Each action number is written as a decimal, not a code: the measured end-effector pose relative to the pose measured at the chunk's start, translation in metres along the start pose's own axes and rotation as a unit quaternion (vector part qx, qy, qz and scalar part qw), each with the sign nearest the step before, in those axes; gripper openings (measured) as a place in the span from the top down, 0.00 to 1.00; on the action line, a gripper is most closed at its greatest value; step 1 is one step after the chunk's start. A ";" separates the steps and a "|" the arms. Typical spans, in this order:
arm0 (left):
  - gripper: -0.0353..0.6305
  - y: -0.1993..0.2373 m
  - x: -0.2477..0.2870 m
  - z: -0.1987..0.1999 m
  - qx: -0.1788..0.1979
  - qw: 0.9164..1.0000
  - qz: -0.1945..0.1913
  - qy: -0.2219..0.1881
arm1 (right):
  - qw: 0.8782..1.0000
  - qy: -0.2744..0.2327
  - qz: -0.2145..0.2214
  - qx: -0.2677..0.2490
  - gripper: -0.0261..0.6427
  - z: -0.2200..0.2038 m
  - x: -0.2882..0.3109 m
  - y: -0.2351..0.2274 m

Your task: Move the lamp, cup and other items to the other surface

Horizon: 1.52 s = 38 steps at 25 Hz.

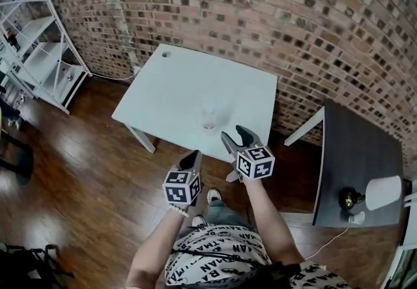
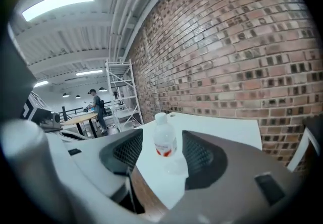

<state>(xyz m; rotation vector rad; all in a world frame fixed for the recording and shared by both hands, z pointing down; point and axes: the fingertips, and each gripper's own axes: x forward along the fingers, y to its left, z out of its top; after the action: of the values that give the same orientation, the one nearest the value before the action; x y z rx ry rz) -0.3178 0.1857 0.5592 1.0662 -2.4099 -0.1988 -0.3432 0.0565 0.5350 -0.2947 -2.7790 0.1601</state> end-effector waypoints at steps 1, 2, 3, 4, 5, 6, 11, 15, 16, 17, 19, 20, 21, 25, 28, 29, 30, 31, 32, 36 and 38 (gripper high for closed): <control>0.94 0.005 0.002 0.006 0.001 1.000 0.005 -0.003 | 1.000 0.002 0.006 -0.010 0.57 0.005 0.011 0.002; 0.94 0.011 0.004 0.011 0.001 1.000 0.010 -0.006 | 1.000 0.004 0.011 -0.019 0.57 0.009 0.021 0.004; 0.94 0.016 0.006 0.015 -0.001 1.000 0.015 -0.008 | 1.000 0.006 0.016 -0.026 0.57 0.013 0.031 0.006; 0.94 0.021 0.009 0.019 -0.002 1.000 0.020 -0.010 | 0.999 0.008 0.023 -0.030 0.57 0.016 0.041 0.007; 0.94 0.025 0.012 0.022 -0.003 1.000 0.025 -0.012 | 0.999 0.010 0.029 -0.033 0.57 0.018 0.049 0.009; 0.94 0.028 0.016 0.024 -0.004 0.999 0.029 -0.014 | 0.999 0.012 0.035 -0.036 0.57 0.019 0.057 0.010; 0.94 0.041 0.030 0.034 -0.008 0.999 0.044 -0.018 | 0.997 0.023 0.057 -0.051 0.59 0.023 0.088 0.015; 0.94 0.051 0.039 0.036 -0.015 0.998 0.052 -0.016 | 0.996 0.032 0.064 -0.055 0.59 0.022 0.105 0.016; 0.94 0.052 0.041 0.035 -0.017 0.998 0.053 -0.015 | 0.996 0.034 0.067 -0.055 0.61 0.021 0.108 0.017; 0.94 0.053 0.043 0.035 -0.018 0.998 0.054 -0.014 | 0.995 0.035 0.069 -0.055 0.61 0.020 0.111 0.017; 0.94 0.054 0.045 0.037 -0.018 0.998 0.056 -0.012 | 0.995 0.036 0.069 -0.061 0.63 0.020 0.115 0.018; 0.94 0.055 0.045 0.038 -0.019 0.998 0.056 -0.011 | 0.995 0.035 0.066 -0.068 0.64 0.021 0.116 0.018; 0.94 0.056 0.046 0.038 -0.020 0.998 0.057 -0.012 | 0.995 0.035 0.061 -0.077 0.64 0.022 0.117 0.017; 0.94 0.059 0.047 0.041 -0.022 0.998 0.063 -0.014 | 0.993 0.035 0.055 -0.096 0.72 0.025 0.118 0.018; 0.94 0.059 0.047 0.042 -0.022 0.998 0.065 -0.015 | 0.993 0.040 0.062 -0.095 0.72 0.025 0.118 0.020; 0.94 0.058 0.047 0.042 -0.021 0.998 0.063 -0.015 | 0.993 0.040 0.062 -0.097 0.72 0.024 0.118 0.020; 0.94 0.056 0.047 0.041 -0.020 0.998 0.060 -0.015 | 0.993 0.040 0.059 -0.099 0.72 0.024 0.117 0.018; 0.94 0.054 0.047 0.040 -0.019 0.998 0.055 -0.014 | 0.993 0.039 0.056 -0.100 0.72 0.024 0.116 0.017; 0.94 0.053 0.047 0.039 -0.018 0.998 0.051 -0.013 | 0.993 0.036 0.051 -0.101 0.72 0.026 0.113 0.015; 0.94 0.046 0.044 0.041 -0.008 0.999 0.040 -0.014 | 0.995 0.021 0.028 -0.098 0.72 0.040 0.096 0.009; 0.94 0.035 0.043 0.039 -0.001 1.000 0.022 -0.008 | 0.996 0.016 0.007 -0.092 0.72 0.045 0.079 0.002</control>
<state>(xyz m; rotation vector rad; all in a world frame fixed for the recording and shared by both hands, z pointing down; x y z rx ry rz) -0.3847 0.1757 0.5525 1.0129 -2.4445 -0.1940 -0.4314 0.0727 0.5185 -0.3583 -2.7648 -0.0960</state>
